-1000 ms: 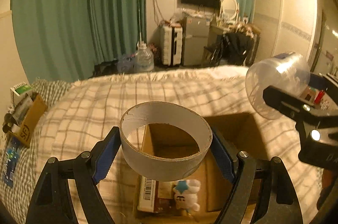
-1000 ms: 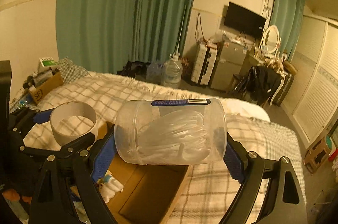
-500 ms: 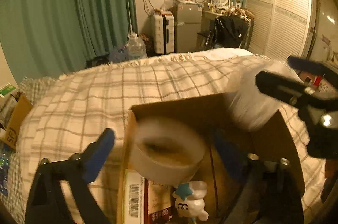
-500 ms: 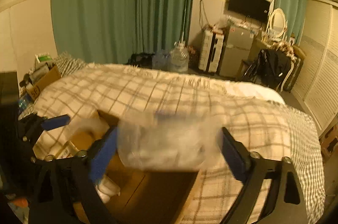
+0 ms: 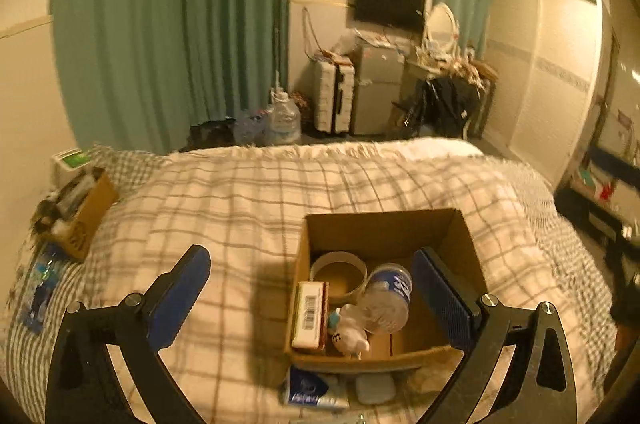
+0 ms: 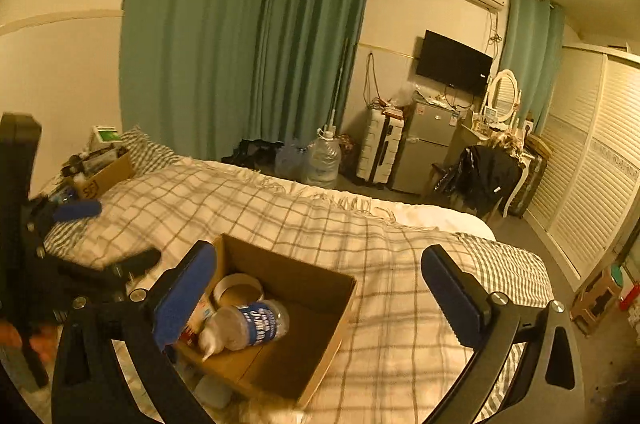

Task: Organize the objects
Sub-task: 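Lower the tape roll and jar into the cardboard box and release both, then grasp the white lace cloth with the right gripper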

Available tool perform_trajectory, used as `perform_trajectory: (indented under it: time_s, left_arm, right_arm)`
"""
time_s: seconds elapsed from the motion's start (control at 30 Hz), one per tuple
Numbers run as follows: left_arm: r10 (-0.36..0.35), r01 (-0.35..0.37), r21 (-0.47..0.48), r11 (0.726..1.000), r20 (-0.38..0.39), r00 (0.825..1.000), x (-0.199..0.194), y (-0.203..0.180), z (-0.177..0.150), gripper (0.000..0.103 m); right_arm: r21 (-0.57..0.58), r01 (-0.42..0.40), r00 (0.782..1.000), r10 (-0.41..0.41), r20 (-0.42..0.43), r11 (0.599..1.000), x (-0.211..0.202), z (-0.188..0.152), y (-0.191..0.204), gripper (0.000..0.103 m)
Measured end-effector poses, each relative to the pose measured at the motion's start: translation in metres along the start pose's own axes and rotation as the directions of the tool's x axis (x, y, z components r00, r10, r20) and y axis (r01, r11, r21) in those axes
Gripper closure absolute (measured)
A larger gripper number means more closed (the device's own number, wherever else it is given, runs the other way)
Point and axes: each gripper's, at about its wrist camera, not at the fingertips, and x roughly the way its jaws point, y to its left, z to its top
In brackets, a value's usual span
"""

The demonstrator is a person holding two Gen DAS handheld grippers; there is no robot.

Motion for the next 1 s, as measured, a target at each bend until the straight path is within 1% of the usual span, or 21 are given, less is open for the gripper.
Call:
perform_trajectory:
  time_s: [0.07, 0.13, 0.27, 0.37, 0.43, 0.5, 0.53, 0.6, 0.63, 0.67, 0.7, 0.8, 0.87, 0.97, 1.0]
  left_arm:
    - [0.026, -0.026, -0.018, 0.999, 0.005, 1.0, -0.017, 0.005, -0.006, 0.0]
    - [0.049, -0.049, -0.027, 0.998, 0.003, 0.999, -0.026, 0.006, -0.012, 0.0]
    - [0.074, -0.074, -0.052, 0.996, -0.009, 0.997, -0.033, 0.007, -0.045, 0.0]
    - [0.087, -0.091, -0.086, 0.992, -0.053, 0.995, -0.022, 0.008, -0.079, 0.0]
    - [0.096, -0.105, -0.095, 0.99, -0.089, 0.991, -0.014, 0.011, -0.1, 0.0]
    - [0.109, -0.121, -0.092, 0.988, -0.13, 0.986, 0.001, 0.011, -0.12, 0.0]
    - [0.117, -0.132, -0.086, 0.988, -0.163, 0.98, 0.011, 0.011, -0.132, 0.0]
    - [0.108, -0.127, -0.071, 0.989, -0.225, 0.968, 0.024, 0.01, -0.152, 0.0]
    - [0.104, -0.124, -0.062, 0.99, -0.259, 0.96, 0.032, 0.009, -0.16, 0.0]
    - [0.105, -0.124, -0.054, 0.991, -0.27, 0.957, 0.034, 0.007, -0.165, 0.0]
    - [0.104, -0.12, -0.043, 0.992, -0.278, 0.955, 0.037, 0.005, -0.167, 0.0]
    - [0.1, -0.114, -0.036, 0.993, -0.279, 0.955, 0.039, 0.002, -0.166, 0.0]
    - [0.108, -0.121, -0.031, 0.992, -0.284, 0.953, 0.04, 0.001, -0.168, 0.0]
    - [0.112, -0.126, -0.025, 0.992, -0.303, 0.946, 0.045, 0.001, -0.169, 0.0]
    - [0.114, -0.127, -0.023, 0.992, -0.307, 0.945, 0.046, 0.002, -0.169, 0.0]
  right_arm:
    - [-0.009, -0.001, 1.0, 0.001, -0.002, 1.0, -0.016, -0.005, 0.004, 0.0]
    - [-0.002, 0.001, 1.0, -0.001, -0.005, 1.0, -0.026, -0.012, 0.007, 0.0]
    - [0.008, -0.003, 0.999, 0.003, -0.037, 1.0, -0.035, -0.045, 0.016, 0.0]
    - [0.041, -0.023, 0.995, 0.027, -0.095, 0.999, -0.026, -0.074, 0.019, 0.0]
    - [0.068, -0.043, 0.991, 0.052, -0.127, 0.997, -0.015, -0.096, 0.019, 0.0]
    - [0.098, -0.041, 0.985, 0.057, -0.165, 0.994, -0.002, -0.116, 0.018, 0.0]
    - [0.11, -0.027, 0.978, 0.05, -0.203, 0.994, 0.009, -0.133, 0.019, 0.0]
    - [0.108, -0.014, 0.967, 0.041, -0.253, 0.994, 0.025, -0.153, 0.021, 0.0]
    - [0.101, -0.007, 0.95, 0.038, -0.31, 0.995, 0.039, -0.166, 0.023, 0.0]
    - [0.103, -0.008, 0.936, 0.044, -0.35, 0.995, 0.049, -0.171, 0.022, 0.0]
    - [0.108, -0.013, 0.929, 0.052, -0.366, 0.994, 0.054, -0.172, 0.022, 0.001]
    - [0.123, -0.013, 0.917, 0.061, -0.393, 0.992, 0.064, -0.175, 0.019, 0.001]
    - [0.112, 0.004, 0.892, 0.047, -0.449, 0.994, 0.075, -0.18, 0.021, 0.001]
    - [0.114, -0.002, 0.869, 0.059, -0.492, 0.993, 0.089, -0.182, 0.024, 0.001]
    - [0.118, -0.006, 0.864, 0.065, -0.5, 0.993, 0.095, -0.182, 0.025, 0.003]
